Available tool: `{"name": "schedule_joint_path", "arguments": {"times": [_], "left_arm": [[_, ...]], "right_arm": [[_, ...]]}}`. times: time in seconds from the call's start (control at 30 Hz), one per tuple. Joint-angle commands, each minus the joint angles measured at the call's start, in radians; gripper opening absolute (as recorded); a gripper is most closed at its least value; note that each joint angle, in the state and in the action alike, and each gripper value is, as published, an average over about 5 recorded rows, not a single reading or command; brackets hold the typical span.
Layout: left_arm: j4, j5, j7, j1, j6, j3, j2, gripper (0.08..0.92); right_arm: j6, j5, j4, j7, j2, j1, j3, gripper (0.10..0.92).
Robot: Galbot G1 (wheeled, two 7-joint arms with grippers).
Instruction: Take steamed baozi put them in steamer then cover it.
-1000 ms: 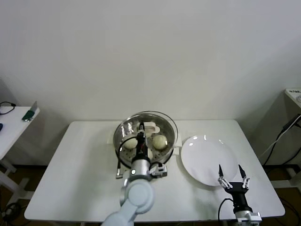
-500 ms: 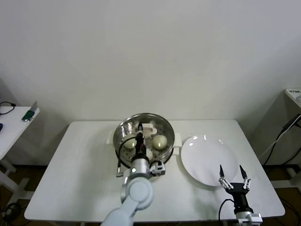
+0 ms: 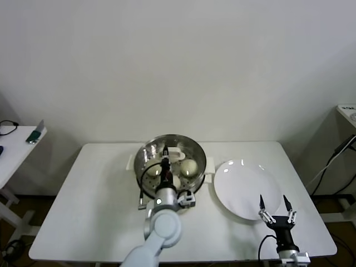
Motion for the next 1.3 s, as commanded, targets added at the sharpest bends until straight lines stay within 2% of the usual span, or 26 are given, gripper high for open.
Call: {"name": "schedule_joint_path", "arguments": {"times": [0.03,0.17,0.33,0.47,0.57,0.67,0.83,0.93,1.13,1.3], "left_arm": [[-0.003,-0.021,-0.001,0.002,0.003,-0.001,0.004,0.140],[-0.055,-0.061,0.008,0.005,0.007,0.005,0.017,0.195],[-0.180,-0.133,0.050,0.022,0.022,0.024,0.052,0.341],[-0.284,-0.192,0.049,0.059,0.004,0.034,0.090,0.454],[-0.354,-0.244,0.009,0.105,-0.028,0.026,0.112,0.540],[-0.409,-0.338,-0.084,0.160,-0.084,-0.022,0.125,0.627],[-0.458,-0.677,-0.260,0.272,-0.241,-0.214,0.161,0.767],[-0.466,-0.915,-0.327,0.345,-0.338,-0.383,0.177,0.813],[-0.419,-1.447,-0.353,0.457,-0.553,-0.698,0.187,0.822],[-0.303,-1.691,-0.326,0.570,-0.750,-0.804,0.209,0.823]], "right_arm": [[-0.016,0.008,0.006,0.005,-0.001,0.002,-0.001,0.823],[-0.088,0.044,0.024,0.048,-0.007,-0.008,-0.010,0.823],[-0.148,0.079,0.038,0.073,-0.018,-0.027,-0.016,0.823],[-0.160,0.063,0.040,0.071,-0.022,-0.031,-0.019,0.823],[-0.156,0.058,0.041,0.061,-0.022,-0.029,-0.019,0.823],[-0.156,0.061,0.050,0.045,-0.027,-0.030,-0.025,0.823],[-0.134,0.011,0.048,0.033,-0.021,-0.021,-0.036,0.823],[-0.119,-0.018,0.042,0.029,-0.019,-0.015,-0.043,0.823],[-0.107,-0.036,0.025,0.026,-0.012,-0.005,-0.052,0.823],[-0.097,-0.028,0.014,0.013,-0.013,-0.002,-0.053,0.823]]}}
